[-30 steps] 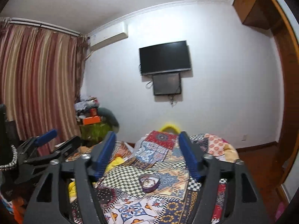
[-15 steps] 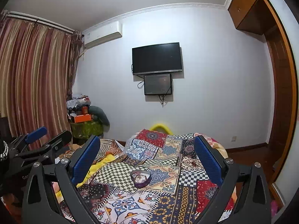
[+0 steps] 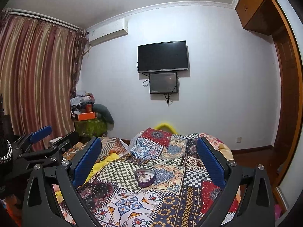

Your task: Organize jewelry

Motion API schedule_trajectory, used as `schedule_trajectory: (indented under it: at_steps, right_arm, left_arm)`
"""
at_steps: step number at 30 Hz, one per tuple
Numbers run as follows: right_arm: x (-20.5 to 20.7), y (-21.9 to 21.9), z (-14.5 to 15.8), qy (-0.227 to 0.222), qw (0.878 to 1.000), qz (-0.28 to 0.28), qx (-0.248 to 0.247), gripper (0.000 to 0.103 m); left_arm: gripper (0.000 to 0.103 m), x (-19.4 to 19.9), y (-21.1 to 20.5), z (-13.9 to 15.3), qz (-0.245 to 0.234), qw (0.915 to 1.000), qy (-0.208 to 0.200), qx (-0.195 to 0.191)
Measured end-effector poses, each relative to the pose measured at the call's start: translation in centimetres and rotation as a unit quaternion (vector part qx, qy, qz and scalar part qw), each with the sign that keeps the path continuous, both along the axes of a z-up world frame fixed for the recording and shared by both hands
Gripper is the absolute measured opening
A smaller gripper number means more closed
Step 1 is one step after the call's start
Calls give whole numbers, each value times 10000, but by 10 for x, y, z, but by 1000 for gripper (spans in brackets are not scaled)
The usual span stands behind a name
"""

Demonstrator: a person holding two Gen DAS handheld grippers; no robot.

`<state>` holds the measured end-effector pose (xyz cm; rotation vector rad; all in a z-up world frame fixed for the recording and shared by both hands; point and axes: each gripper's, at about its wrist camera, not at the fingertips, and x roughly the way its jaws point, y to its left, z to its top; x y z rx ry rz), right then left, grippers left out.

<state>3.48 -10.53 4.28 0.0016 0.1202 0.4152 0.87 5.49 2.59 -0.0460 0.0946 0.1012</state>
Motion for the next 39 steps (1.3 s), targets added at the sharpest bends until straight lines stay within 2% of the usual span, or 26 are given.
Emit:
schedule_trajectory:
  at_steps: [39]
  right_arm:
    - [3,-7,3,224,9997,-10,45,99]
  left_arm:
    - [96,10,2,-8,-105,9998,169,-19]
